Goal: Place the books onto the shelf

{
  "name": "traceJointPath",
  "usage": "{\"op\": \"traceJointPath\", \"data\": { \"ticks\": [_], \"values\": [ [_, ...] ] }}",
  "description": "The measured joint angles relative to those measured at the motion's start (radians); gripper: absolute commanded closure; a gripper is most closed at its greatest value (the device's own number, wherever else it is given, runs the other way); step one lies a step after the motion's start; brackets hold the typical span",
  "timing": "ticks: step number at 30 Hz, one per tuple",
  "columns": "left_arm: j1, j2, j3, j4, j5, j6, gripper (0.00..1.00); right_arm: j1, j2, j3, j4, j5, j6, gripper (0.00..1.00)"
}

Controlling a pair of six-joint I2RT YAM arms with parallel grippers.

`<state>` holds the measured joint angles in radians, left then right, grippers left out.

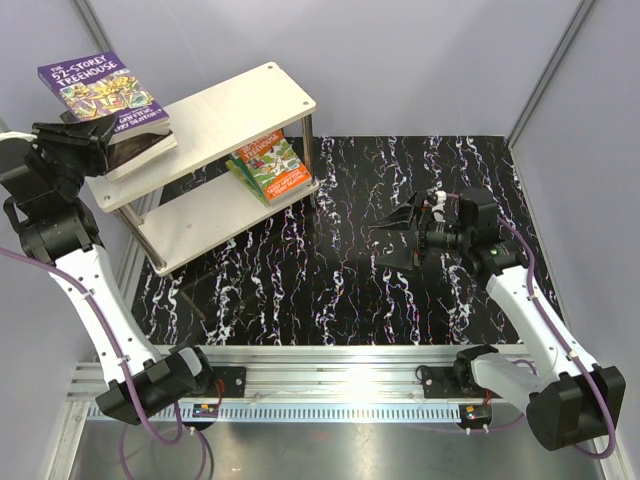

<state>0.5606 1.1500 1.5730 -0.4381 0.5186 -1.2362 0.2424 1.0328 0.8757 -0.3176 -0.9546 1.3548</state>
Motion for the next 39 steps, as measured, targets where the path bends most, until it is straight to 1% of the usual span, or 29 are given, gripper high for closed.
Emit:
{"op": "traceJointPath", "data": {
  "ticks": [6,7,8,10,11,14,15,16,17,18,21,22,32,39],
  "values": [
    [0.011,-0.01,-0.048,0.006,0.016,-0.001,1.0,0.0,0.002,0.0,0.003,0.0,0.0,0.0],
    [0.011,-0.01,-0.05,-0.001,0.016,0.007,0.97,0.0,0.003,0.0,0.005,0.0,0.0,0.0],
    [0.011,-0.01,-0.05,-0.015,0.016,0.015,0.91,0.0,0.003,0.0,0.005,0.0,0.0,0.0],
    [0.011,-0.01,-0.049,-0.044,0.016,0.034,0.86,0.0,0.003,0.0,0.005,0.0,0.0,0.0],
    [0.011,-0.009,-0.049,-0.058,0.017,0.042,0.79,0.0,0.003,0.0,0.005,0.0,0.0,0.0],
    [0.013,-0.005,-0.044,-0.102,0.017,0.06,0.69,0.0,0.005,0.0,0.005,0.0,0.0,0.0],
    [0.014,-0.002,-0.042,-0.114,0.016,0.065,0.53,0.0,0.005,0.0,0.005,0.0,0.0,0.0],
    [0.015,-0.002,-0.04,-0.121,0.015,0.076,0.43,0.0,0.005,0.0,0.005,0.0,0.0,0.0],
    [0.016,-0.002,-0.036,-0.135,0.016,0.083,0.36,0.0,0.005,0.0,0.005,0.0,0.0,0.0],
    [0.016,-0.002,-0.031,-0.139,0.017,0.081,0.24,0.0,0.005,0.0,0.005,0.0,0.0,0.0],
    [0.019,-0.001,0.005,-0.142,0.021,0.087,0.05,0.0,0.005,-0.001,0.005,0.0,0.0,0.0],
    [0.02,0.0,0.016,-0.147,0.021,0.089,0.01,0.0,0.005,-0.002,0.005,0.0,0.0,0.0],
    [0.047,0.021,0.037,-0.172,0.078,0.057,0.01,0.0,0.003,-0.021,0.004,0.0,0.0,0.0],
    [0.076,0.043,0.079,-0.236,0.13,0.037,0.01,0.0,-0.001,-0.028,0.001,0.0,0.0,0.0]
  ]
}}
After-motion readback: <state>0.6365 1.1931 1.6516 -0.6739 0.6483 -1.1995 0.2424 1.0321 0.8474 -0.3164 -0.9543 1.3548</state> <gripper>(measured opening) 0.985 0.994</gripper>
